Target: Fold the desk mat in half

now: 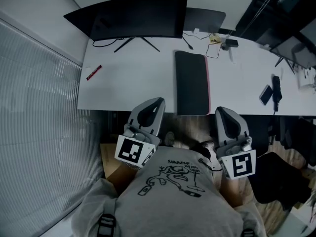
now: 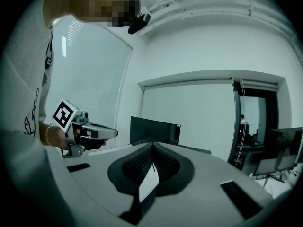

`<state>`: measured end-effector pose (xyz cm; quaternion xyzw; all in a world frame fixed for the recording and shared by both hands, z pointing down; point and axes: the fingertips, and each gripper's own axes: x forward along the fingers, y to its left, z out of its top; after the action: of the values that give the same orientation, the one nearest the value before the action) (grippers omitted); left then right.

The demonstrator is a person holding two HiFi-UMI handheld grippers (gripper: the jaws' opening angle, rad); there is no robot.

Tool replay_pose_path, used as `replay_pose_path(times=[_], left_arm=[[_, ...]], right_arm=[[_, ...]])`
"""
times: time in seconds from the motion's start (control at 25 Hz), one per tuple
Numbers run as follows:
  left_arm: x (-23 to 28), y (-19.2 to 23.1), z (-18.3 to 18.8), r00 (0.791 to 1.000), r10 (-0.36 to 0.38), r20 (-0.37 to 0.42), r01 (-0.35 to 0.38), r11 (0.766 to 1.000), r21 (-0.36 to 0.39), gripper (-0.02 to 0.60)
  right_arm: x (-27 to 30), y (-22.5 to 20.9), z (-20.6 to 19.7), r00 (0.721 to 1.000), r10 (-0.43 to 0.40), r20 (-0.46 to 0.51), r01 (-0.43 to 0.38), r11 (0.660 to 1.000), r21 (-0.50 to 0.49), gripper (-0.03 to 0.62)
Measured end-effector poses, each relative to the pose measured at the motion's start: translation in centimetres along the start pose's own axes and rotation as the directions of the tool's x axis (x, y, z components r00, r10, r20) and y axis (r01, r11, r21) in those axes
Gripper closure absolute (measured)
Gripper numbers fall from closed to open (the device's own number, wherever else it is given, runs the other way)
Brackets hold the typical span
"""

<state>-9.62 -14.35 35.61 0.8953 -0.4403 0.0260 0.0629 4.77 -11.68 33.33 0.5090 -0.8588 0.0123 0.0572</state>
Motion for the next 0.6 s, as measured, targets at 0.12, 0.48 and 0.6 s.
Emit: replay_pose_path(times=[0.12, 0.48, 0.6], left_arm=[[-0.2, 0.1, 0.0, 1.0, -0.006, 0.0, 0.006, 1.0, 0.002, 0.561], [-0.9, 0.6, -0.5, 1.0, -0.017, 0.001, 0.017, 1.0, 0.002, 0.561], [-1.0, 0.7, -0.6, 1.0, -0.017, -0.001, 0.017, 1.0, 0.005, 0.561]], right_arm=[[0.2, 0.3, 0.1, 1.0, -0.002, 0.0, 0.002, 1.0, -0.003, 0.585], [0.4, 1.6, -0.1, 1.0, -0.007, -0.009, 0.007, 1.0, -0.013, 0.585], [0.4, 1.8, -0.1, 1.0, -0.008, -0.011, 0.008, 1.0, -0.014, 0.585]])
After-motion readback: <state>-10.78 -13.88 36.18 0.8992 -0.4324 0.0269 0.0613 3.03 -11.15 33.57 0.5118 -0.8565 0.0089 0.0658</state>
